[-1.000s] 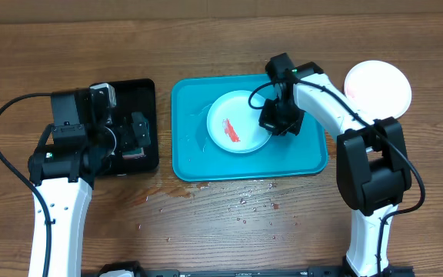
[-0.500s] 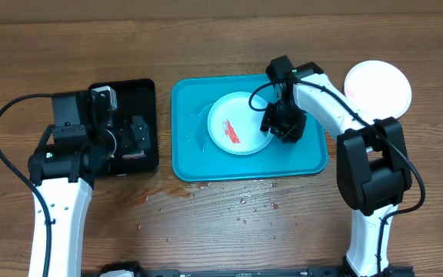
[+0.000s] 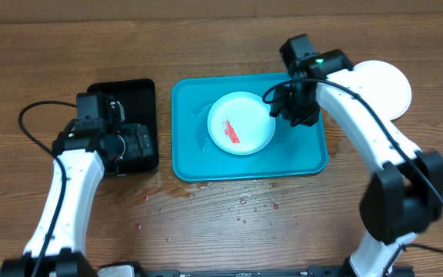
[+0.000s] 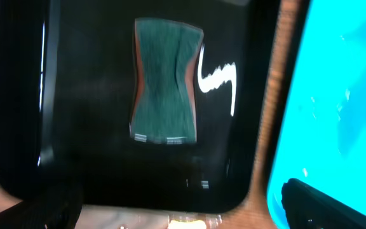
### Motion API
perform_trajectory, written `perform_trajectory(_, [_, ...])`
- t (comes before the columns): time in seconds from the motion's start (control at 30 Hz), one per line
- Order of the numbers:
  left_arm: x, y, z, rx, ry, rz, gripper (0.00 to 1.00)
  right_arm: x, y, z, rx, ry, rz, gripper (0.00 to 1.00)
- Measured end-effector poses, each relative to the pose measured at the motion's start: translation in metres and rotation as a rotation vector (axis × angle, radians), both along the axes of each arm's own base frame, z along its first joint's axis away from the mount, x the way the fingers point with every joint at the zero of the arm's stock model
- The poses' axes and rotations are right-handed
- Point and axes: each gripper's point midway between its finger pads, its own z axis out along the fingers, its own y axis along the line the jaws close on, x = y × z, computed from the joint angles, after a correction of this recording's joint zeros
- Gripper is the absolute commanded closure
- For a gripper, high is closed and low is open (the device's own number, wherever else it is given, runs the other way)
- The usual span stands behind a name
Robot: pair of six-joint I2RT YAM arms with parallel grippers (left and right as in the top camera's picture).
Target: Clean dirty plates on tray and stack at the side
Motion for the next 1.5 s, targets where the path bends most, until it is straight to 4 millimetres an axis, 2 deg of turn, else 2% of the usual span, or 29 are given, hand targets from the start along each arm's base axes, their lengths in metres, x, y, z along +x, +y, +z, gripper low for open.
perform_trajectory(0.1, [0.015,0.003,-0.012,0.01,-0.014,0.004,0.0,-0.001,-0.001,0.022,0.014,-0.058,0.019,0.44])
perform_trajectory(0.2, [0.027,0.004,-0.023,0.013,-0.022,0.005,0.02,-0.002,-0.001,0.034,0.021,-0.09,0.028,0.44])
perform_trajectory(0.43, [0.046,0.007,-0.059,0.015,-0.005,0.01,0.06,-0.005,-0.003,0.051,0.029,-0.134,0.037,0.44])
perform_trajectory(0.67, [0.061,0.008,-0.071,0.017,-0.037,0.012,0.18,-0.006,-0.003,0.057,0.034,-0.15,0.038,0.44])
perform_trajectory(0.83, [0.064,0.008,-0.084,0.015,-0.025,0.014,0.31,-0.006,-0.003,0.057,0.035,-0.151,0.038,0.44])
perform_trajectory(1.03, [0.067,0.01,-0.089,0.018,-0.029,0.028,0.55,-0.006,-0.003,0.057,0.035,-0.151,0.038,0.44])
perform_trajectory(1.13, [0.068,0.01,-0.09,0.018,-0.029,0.028,0.68,-0.006,-0.003,0.057,0.034,-0.151,0.038,0.44])
perform_trajectory(1.27, [0.068,0.01,-0.09,0.016,-0.028,0.033,0.95,-0.006,-0.003,0.057,0.034,-0.151,0.038,0.44])
perform_trajectory(1.47, [0.068,0.01,-0.09,0.015,-0.027,0.033,0.96,-0.007,-0.004,0.057,0.033,-0.145,0.038,0.43])
perform_trajectory(1.5, [0.068,0.01,-0.09,0.015,-0.027,0.033,0.96,-0.008,-0.004,0.057,0.032,-0.144,0.037,0.39])
